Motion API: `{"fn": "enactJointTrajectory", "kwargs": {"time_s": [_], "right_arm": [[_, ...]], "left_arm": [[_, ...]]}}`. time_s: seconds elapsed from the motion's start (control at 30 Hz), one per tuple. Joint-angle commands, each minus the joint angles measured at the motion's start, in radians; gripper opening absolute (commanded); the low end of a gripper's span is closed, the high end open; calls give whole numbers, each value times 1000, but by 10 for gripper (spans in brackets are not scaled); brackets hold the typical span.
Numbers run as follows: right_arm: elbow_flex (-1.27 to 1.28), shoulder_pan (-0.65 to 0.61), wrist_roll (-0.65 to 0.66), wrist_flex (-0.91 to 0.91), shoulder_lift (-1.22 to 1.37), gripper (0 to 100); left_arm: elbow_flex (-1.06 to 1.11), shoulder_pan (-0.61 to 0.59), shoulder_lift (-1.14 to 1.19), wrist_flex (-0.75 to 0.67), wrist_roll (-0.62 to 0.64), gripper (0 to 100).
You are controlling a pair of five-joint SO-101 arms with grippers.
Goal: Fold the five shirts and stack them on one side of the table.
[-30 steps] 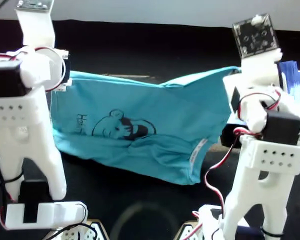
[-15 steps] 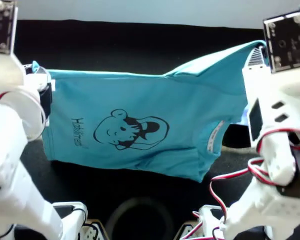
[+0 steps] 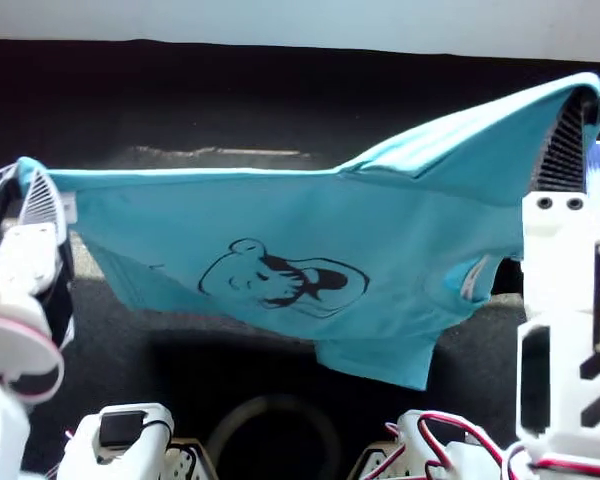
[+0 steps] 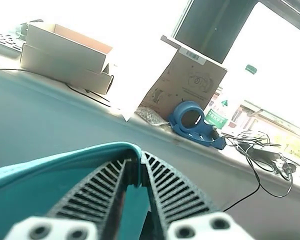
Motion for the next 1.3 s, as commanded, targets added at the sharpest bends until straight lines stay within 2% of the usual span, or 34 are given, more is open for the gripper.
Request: {"fn": "enactJointTrajectory", "kwargs": {"time_s": [0.0,0.23,0.43,0.83,1.27], "right_arm": [[-42,13,-9,31,-25,6],[-38,13,-5,-84,-68,6],[-38,13,-5,-203,-71,6],[-47,13,-8,-125,-82,6],[-38,13,-9,-127,-240,6]], "left_arm": [[1,-45,-33,-5,-8,9],[12,-48,-56,-2,-8,9],[113,-48,-62,-2,-8,9],[107,-48,-203,-2,-8,9],[107,-50,-300,-2,-8,9]]}}
